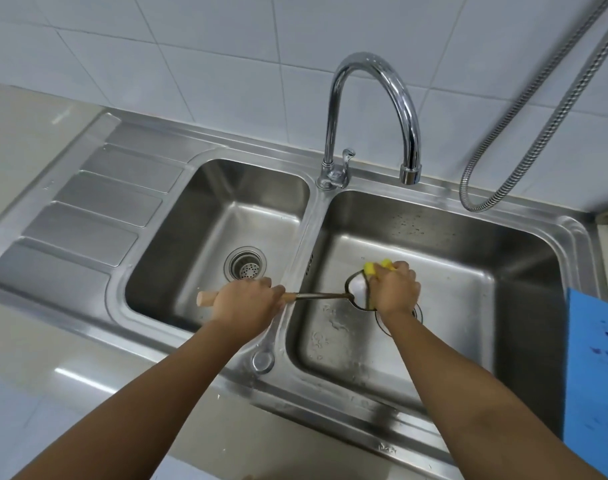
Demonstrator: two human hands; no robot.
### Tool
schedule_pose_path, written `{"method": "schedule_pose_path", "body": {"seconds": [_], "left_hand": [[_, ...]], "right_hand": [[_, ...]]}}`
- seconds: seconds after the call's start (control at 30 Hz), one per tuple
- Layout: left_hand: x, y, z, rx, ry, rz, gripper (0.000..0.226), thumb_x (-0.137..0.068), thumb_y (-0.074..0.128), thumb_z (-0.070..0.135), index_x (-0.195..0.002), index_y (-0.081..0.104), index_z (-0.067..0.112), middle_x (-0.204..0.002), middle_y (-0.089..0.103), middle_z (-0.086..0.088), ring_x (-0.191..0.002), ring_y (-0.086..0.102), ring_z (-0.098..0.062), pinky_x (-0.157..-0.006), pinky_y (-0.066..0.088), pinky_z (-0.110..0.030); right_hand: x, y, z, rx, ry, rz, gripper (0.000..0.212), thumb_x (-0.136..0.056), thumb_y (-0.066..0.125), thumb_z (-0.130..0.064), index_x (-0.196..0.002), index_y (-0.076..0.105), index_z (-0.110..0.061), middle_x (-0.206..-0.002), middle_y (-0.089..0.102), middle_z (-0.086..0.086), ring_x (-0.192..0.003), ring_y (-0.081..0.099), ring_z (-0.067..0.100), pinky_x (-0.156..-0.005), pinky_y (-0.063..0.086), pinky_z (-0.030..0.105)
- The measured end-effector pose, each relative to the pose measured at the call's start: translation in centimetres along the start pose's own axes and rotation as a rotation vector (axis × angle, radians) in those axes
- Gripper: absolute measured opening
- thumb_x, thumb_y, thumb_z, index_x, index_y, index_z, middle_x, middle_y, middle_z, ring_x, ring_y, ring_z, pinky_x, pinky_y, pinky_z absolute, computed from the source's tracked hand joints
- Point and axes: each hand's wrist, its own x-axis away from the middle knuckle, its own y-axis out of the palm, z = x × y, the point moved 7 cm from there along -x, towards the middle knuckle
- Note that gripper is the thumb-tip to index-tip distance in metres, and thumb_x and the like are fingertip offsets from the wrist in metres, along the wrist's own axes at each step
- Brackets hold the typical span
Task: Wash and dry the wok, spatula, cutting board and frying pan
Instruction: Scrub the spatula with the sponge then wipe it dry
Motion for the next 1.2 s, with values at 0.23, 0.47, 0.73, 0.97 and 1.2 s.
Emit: {"method": "schedule_pose_path", "body": {"seconds": [0.23, 0.47, 0.73, 0.97, 1.2], "left_hand": [[0.0, 0.6, 1.0, -0.003, 0.005, -0.008, 0.031, -0.102, 0.035, 0.041, -0.119, 0.055, 0.025, -0.102, 0.060, 0.003, -0.087, 0.064, -0.022, -0.063, 0.044, -0.032], [0.0, 1.4, 1.2, 0.018, -0.020, 0.007, 0.032, -0.103, 0.033, 0.044, -0.119, 0.054, 0.026, -0.099, 0.059, 0.003, -0.085, 0.064, -0.020, -0.060, 0.041, -0.032], [0.5, 1.4, 1.2, 0.025, -0.038, 0.017, 0.029, -0.102, 0.035, 0.042, -0.119, 0.053, 0.026, -0.100, 0.059, 0.003, -0.085, 0.063, -0.020, -0.060, 0.039, -0.031], [0.8, 1.7, 1.4, 0.006, -0.026, 0.014, 0.027, -0.102, 0.037, 0.036, -0.121, 0.052, 0.024, -0.100, 0.059, 0.001, -0.084, 0.063, -0.021, -0.060, 0.040, -0.032], [0.8, 1.4, 1.7, -0.008, -0.014, 0.021, 0.029, -0.103, 0.035, 0.034, -0.123, 0.052, 0.022, -0.101, 0.059, -0.001, -0.084, 0.063, -0.022, -0.060, 0.040, -0.031]], "right_hand": [[1.3, 1.2, -0.8, 0.135, -0.283, -0.096, 0.030, -0.094, 0.054, -0.042, -0.122, 0.063, -0.035, -0.136, 0.046, 0.007, -0.118, 0.044, 0.030, -0.094, 0.035, 0.040], [2.9, 1.4, -0.3, 0.163, -0.374, -0.105, 0.031, -0.095, 0.052, -0.041, -0.125, 0.061, -0.036, -0.141, 0.043, 0.005, -0.119, 0.042, 0.029, -0.095, 0.034, 0.039], [3.9, 0.6, 1.2, 0.201, -0.352, -0.034, 0.028, -0.093, 0.056, -0.041, -0.119, 0.066, -0.034, -0.133, 0.052, 0.006, -0.111, 0.049, 0.031, -0.089, 0.037, 0.040], [6.8, 1.7, 1.8, 0.202, -0.414, -0.001, 0.031, -0.078, 0.075, -0.032, -0.108, 0.070, -0.033, -0.120, 0.060, 0.009, -0.101, 0.059, 0.036, -0.083, 0.046, 0.043], [8.5, 2.4, 0.4, 0.134, -0.200, -0.019, 0.031, -0.083, 0.068, -0.031, -0.114, 0.070, -0.029, -0.122, 0.058, 0.010, -0.106, 0.054, 0.034, -0.089, 0.042, 0.044]]}}
